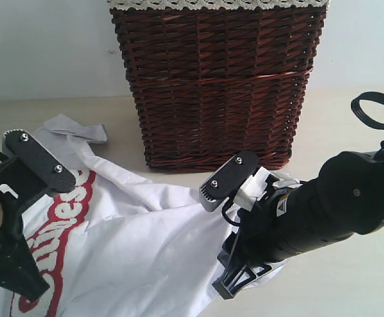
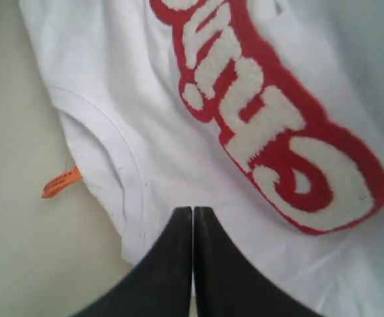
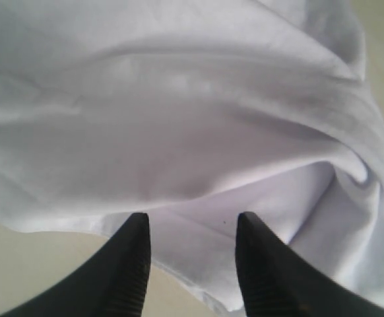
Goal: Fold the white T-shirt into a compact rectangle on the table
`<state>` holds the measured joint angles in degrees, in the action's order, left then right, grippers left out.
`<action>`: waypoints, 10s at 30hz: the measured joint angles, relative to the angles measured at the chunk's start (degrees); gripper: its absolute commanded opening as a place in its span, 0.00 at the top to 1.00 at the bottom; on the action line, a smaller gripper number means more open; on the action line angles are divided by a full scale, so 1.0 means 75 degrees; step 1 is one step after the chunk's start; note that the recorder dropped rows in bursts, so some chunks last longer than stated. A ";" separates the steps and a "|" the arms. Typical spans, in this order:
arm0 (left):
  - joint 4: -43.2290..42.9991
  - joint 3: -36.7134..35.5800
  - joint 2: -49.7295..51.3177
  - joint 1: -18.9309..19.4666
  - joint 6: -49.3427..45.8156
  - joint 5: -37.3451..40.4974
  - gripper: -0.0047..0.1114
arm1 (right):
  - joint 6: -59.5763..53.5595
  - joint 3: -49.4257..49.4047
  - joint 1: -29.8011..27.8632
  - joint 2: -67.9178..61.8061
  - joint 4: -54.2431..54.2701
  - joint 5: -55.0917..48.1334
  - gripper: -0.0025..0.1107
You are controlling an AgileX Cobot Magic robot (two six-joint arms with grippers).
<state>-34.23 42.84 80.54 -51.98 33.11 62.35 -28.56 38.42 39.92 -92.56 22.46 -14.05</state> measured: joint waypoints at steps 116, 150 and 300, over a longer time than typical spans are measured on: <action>0.8609 0.2084 0.3697 0.0712 -1.0004 -0.4551 0.59 | 1.0240 0.0676 -0.0654 0.0919 -1.0288 -0.1739 0.73; 0.9366 0.1750 0.2918 0.0602 -0.9812 0.0188 0.96 | 0.7321 0.0383 -0.0654 0.0894 -0.7540 -0.0553 0.98; 0.7432 -0.2824 -0.1540 0.7111 -0.6773 -0.7720 0.96 | 0.5795 0.1521 0.0184 -0.0836 -0.5641 -0.2706 0.61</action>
<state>21.51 21.65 68.99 1.35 -17.69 4.46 14.90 49.83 41.30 -98.83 -19.85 -34.35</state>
